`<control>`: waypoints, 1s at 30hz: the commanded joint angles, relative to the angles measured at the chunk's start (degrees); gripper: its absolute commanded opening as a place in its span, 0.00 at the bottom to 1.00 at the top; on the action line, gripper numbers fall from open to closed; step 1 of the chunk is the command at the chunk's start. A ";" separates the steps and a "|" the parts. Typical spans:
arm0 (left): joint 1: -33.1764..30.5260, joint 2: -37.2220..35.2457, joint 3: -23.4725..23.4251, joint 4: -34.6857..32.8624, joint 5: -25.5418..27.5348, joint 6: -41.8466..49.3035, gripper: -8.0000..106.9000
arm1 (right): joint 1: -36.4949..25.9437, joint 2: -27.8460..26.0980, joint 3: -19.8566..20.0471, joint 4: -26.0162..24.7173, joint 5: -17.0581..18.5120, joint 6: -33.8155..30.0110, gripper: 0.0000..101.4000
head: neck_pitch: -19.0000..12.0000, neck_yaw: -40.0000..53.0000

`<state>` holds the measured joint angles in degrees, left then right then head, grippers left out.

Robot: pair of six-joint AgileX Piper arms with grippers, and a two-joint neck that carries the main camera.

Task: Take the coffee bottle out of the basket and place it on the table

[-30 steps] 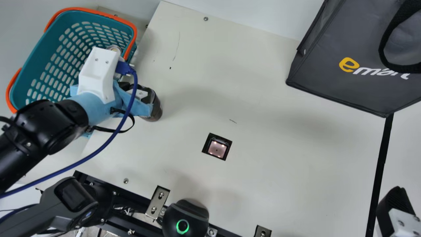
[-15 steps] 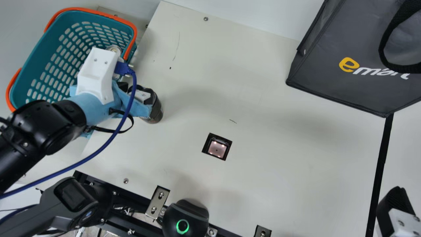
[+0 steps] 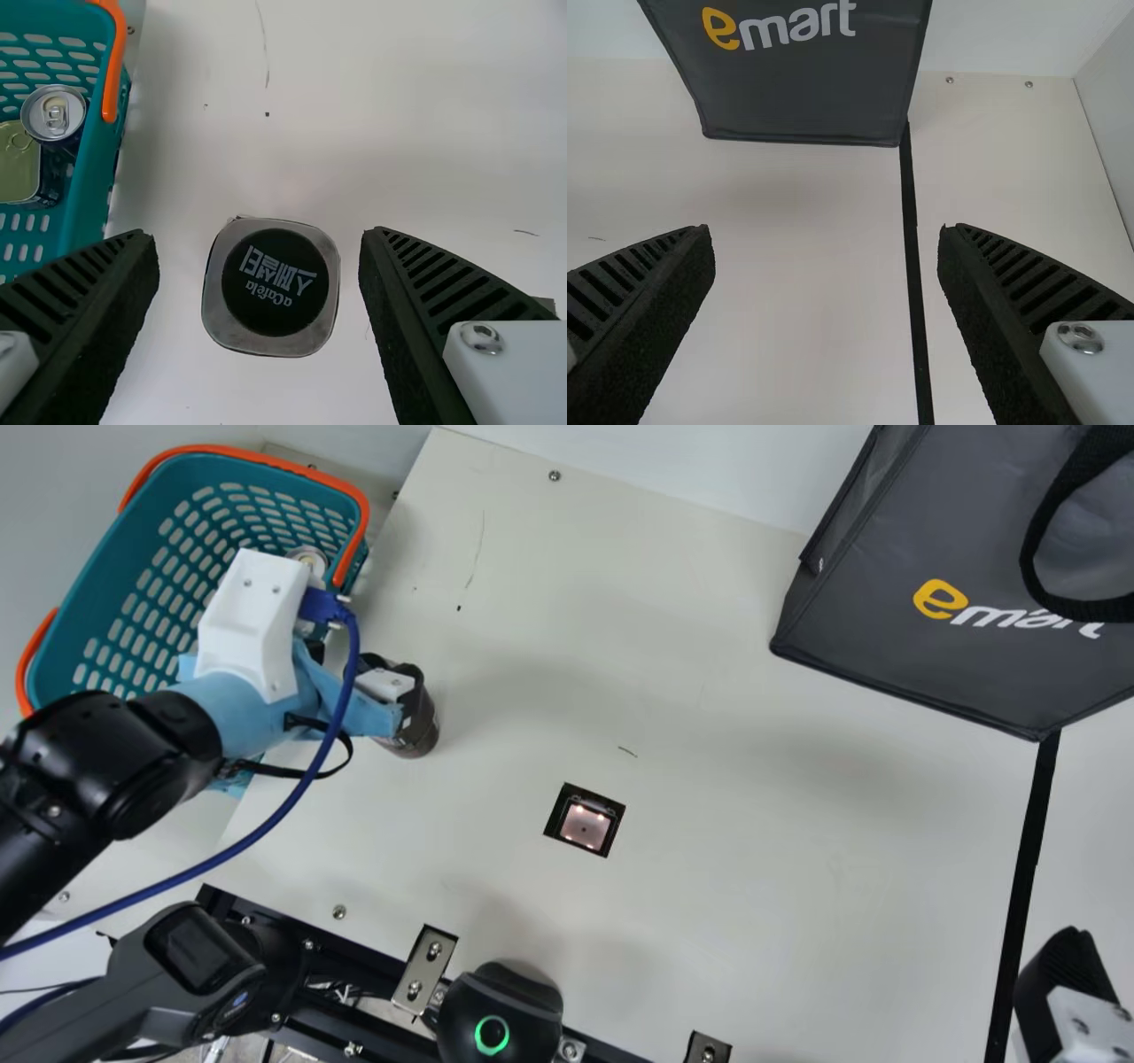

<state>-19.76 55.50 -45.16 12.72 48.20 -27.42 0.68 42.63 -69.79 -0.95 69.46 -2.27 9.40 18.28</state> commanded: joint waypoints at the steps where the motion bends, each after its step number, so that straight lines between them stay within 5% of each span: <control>1: 0.14 -0.16 -0.28 -0.05 0.02 0.40 0.85 | 0.00 0.00 0.00 0.00 0.00 0.00 0.90 | -1.48 0.14; 30: 6.49 -0.69 -6.20 -5.28 0.54 8.91 0.85 | 0.00 0.00 0.00 0.00 -0.08 0.00 0.90 | -1.48 0.14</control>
<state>-13.48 54.83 -51.33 7.59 48.63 -18.84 0.68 42.63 -69.79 -0.95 69.39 -2.27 9.40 18.28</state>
